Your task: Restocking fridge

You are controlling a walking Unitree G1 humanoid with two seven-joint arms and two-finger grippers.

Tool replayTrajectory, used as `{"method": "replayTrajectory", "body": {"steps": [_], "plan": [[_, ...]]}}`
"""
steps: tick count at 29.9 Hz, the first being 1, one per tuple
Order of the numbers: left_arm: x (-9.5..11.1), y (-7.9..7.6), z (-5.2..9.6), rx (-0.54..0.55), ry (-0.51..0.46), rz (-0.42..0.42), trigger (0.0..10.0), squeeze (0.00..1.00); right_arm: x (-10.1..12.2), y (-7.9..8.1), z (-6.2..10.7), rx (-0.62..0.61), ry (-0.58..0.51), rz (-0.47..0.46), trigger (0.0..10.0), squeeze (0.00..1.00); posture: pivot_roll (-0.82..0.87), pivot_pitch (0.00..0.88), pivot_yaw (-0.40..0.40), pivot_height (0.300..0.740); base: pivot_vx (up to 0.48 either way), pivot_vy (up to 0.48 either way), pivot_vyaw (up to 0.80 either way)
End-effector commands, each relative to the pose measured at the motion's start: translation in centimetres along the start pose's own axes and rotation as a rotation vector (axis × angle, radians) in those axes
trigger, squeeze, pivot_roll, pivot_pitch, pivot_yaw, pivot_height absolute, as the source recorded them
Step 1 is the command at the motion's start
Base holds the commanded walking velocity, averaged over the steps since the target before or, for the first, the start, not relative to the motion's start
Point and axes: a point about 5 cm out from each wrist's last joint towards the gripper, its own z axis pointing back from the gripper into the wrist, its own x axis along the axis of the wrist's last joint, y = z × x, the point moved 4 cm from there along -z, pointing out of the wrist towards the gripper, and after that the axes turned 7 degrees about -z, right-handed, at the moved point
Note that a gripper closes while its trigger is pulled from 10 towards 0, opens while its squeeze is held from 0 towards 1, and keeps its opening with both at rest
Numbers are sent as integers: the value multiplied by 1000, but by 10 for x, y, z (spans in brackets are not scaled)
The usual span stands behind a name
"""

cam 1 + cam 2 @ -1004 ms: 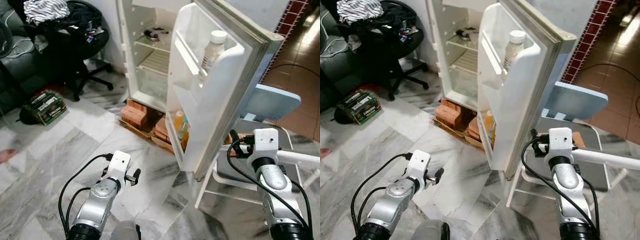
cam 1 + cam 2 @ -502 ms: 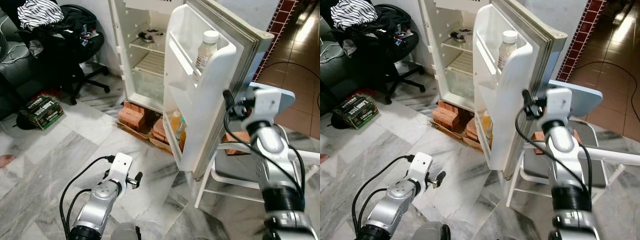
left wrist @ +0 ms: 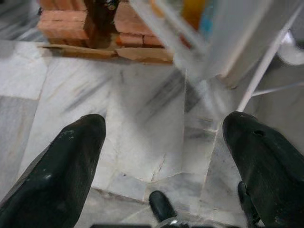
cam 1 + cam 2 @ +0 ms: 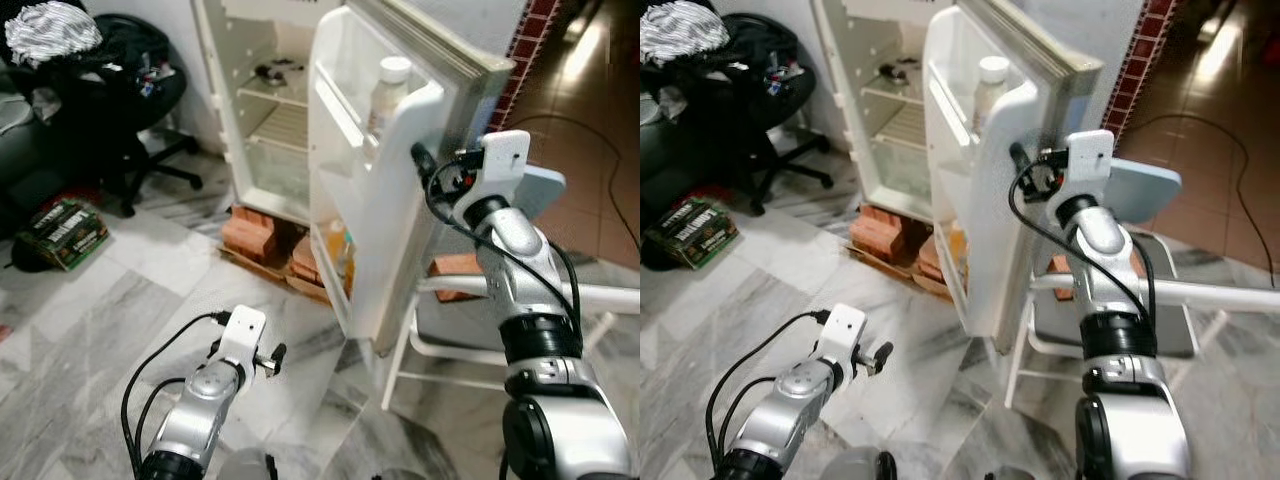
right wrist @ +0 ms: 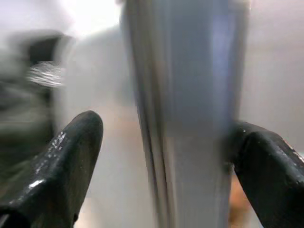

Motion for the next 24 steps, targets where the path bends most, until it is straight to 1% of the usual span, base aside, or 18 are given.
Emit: {"method": "replayTrajectory", "body": {"steps": [1,2,3,4,5,6,7,8,10,12,13,14,16,17,18,19,21,24], "plan": [[-2,6,2,28,7,-5,10000,0,8,113,9,611,39,-116,10000,0,132,0,-6,740,0,0,0],[-2,6,2,28,7,-5,10000,0,8,129,26,717,62,-136,10000,0,132,0,-6,740,0,0,0],[-2,7,3,29,8,-5,10000,0,7,139,40,794,88,-165,10000,0,129,0,-4,740,0,0,0],[-3,7,3,29,9,-5,10000,0,7,145,48,838,105,-185,10000,0,128,0,-3,740,0,0,0],[-3,7,3,29,11,-5,10000,0,6,147,57,860,111,-200,10000,0,123,0,2,740,0,0,0],[-3,7,3,29,11,-5,10000,0,6,147,57,860,111,-200,10000,0,123,0,2,740,0,0,0],[-4,7,3,23,17,-10,10000,0,0,136,60,810,126,-199,10000,0,110,0,13,740,0,0,0],[-4,7,3,23,17,-10,10000,0,0,136,60,810,126,-199,10000,0,110,0,13,740,0,0,0],[-5,5,1,6,23,-28,10000,0,-17,107,55,643,159,-172,10000,0,98,0,25,740,0,0,0],[-4,4,0,0,23,-40,10000,0,-28,91,53,532,199,-111,10000,0,94,0,28,740,0,0,0],[-3,4,-1,-2,20,-45,10000,0,-38,78,50,453,226,-59,10000,0,92,0,30,740,0,0,0],[-1,4,-1,-3,12,-48,10000,0,-51,59,47,324,269,32,10000,0,90,0,32,740,0,0,0],[1,4,-2,-1,3,-49,10000,0,-59,41,41,197,277,117,10000,0,87,0,37,740,0,0,0],[3,4,-2,11,-8,-42,10000,0,-63,20,36,40,265,151,10000,0,88,0,37,740,0,0,0],[4,5,-2,21,-13,-32,10000,0,-65,8,35,-52,255,145,10000,0,89,0,36,740,0,0,0],[4,5,-2,22,-13,-31,10000,0,-66,4,35,-77,251,143,10000,0,88,0,37,740,0,0,0],[4,7,-1,32,-17,-20,10000,0,-71,-7,38,-149,256,200,10000,0,89,1,34,740,0,0,0],[1,12,0,61,-18,21,10000,0,-98,-15,52,-169,335,312,10000,0,95,0,29,740,0,0,0]]}}
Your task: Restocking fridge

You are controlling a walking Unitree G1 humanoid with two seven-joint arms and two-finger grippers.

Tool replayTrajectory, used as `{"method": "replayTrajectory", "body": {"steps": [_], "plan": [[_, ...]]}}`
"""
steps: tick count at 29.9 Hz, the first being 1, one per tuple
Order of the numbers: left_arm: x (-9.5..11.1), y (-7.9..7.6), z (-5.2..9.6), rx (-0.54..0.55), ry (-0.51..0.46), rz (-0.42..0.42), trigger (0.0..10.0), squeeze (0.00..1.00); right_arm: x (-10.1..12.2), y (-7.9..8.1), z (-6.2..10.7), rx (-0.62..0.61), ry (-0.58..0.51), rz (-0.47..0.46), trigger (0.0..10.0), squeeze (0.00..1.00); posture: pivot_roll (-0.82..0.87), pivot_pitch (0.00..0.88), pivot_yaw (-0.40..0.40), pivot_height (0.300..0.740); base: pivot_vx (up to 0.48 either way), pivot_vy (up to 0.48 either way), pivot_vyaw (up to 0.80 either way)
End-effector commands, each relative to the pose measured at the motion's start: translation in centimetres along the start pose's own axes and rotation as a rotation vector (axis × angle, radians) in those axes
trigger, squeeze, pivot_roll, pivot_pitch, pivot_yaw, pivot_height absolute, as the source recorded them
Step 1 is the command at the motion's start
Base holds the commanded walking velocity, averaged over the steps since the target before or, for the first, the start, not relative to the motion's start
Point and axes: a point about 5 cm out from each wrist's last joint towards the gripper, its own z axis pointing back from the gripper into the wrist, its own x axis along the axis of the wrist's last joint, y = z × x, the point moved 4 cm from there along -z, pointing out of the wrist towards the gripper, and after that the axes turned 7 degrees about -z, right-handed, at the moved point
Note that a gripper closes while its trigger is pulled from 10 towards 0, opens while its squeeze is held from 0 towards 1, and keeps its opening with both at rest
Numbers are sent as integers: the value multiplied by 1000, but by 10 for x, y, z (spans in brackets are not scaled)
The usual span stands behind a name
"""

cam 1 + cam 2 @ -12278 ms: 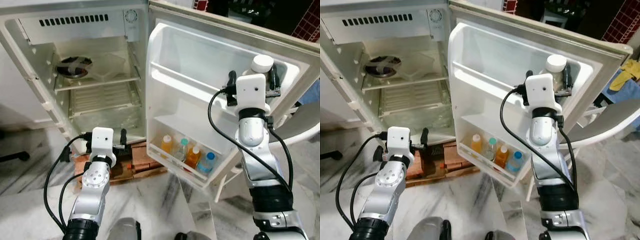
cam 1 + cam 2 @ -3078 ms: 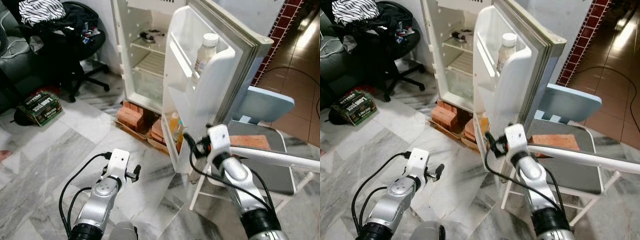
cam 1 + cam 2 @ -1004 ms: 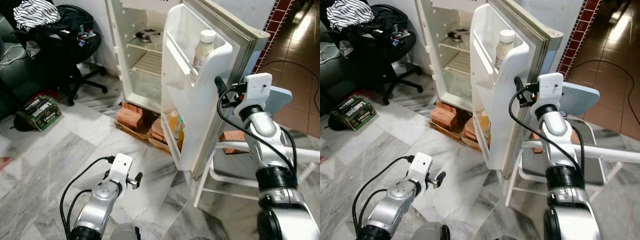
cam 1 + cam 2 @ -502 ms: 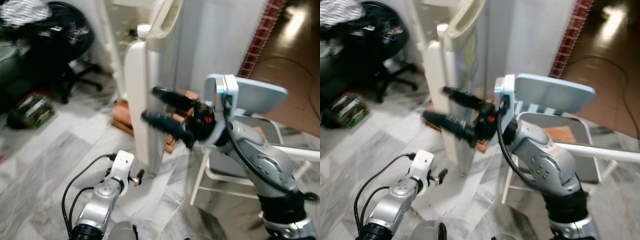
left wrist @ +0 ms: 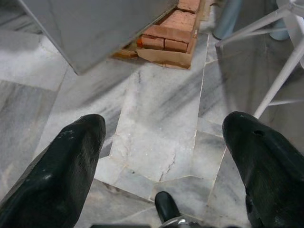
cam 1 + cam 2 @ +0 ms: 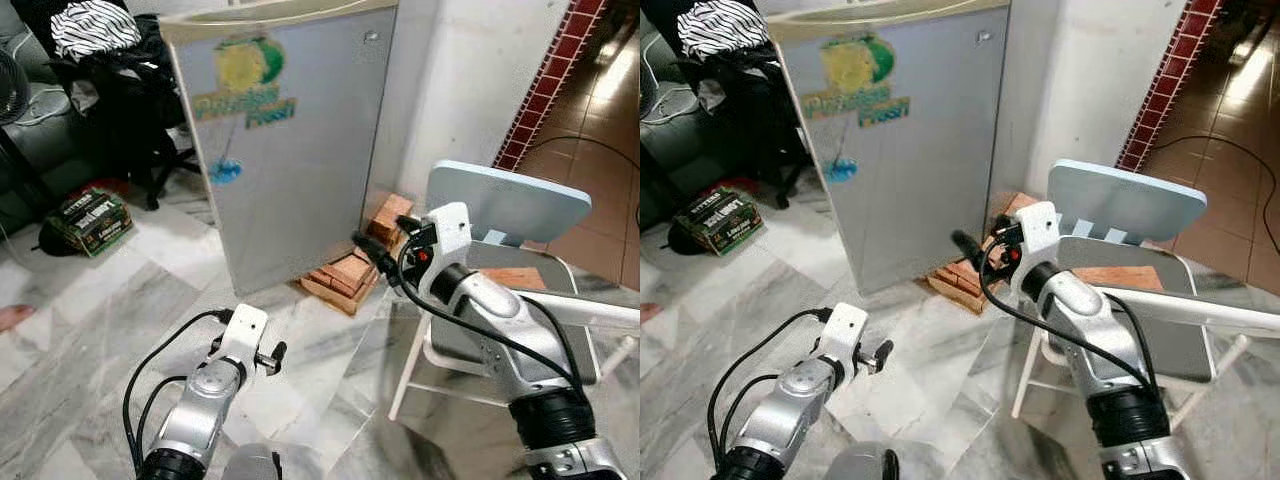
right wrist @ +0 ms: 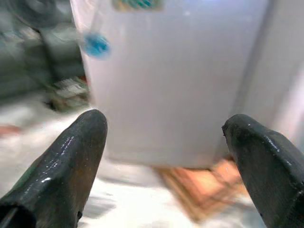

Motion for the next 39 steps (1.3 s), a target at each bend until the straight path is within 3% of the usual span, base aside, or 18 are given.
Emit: {"method": "replayTrajectory", "body": {"steps": [1,6,9,13,17,18,20,24,30,39], "plan": [[-1,8,2,35,-8,29,10000,0,-18,4,2,-2,37,50,10000,0,95,0,27,740,0,0,0],[1,2,2,25,-32,42,10000,0,-35,4,6,-105,37,-32,10000,0,110,0,-1,740,0,0,0],[-3,5,-2,57,4,26,10000,0,-39,-4,6,-232,-13,-7,10000,0,129,0,-21,740,0,0,0],[2,7,-3,67,-14,14,10000,0,-43,-18,16,-364,-50,-73,10000,0,120,0,-21,740,0,0,0],[1,9,-3,83,-8,26,10000,0,-42,-15,16,-351,-65,-45,10000,0,113,0,-21,740,0,0,0],[-1,18,-3,138,1,42,10000,0,-41,-18,16,-358,-65,-36,10000,0,113,0,-21,740,0,0,0],[-1,21,-3,155,3,41,10000,0,-40,-21,16,-369,-67,-37,10000,0,115,0,-23,740,0,0,0],[-1,21,-3,152,-3,48,10000,0,-40,-28,15,-417,-85,-43,10000,0,117,0,-20,740,0,0,0],[1,18,-4,137,-8,31,10000,0,-35,-25,11,-423,-112,-74,10000,0,120,0,-17,740,0,0,0],[11,21,-4,132,-37,18,10000,0,-42,-22,11,-437,-106,-109,10000,0,121,0,-18,740,0,422,0]]}}
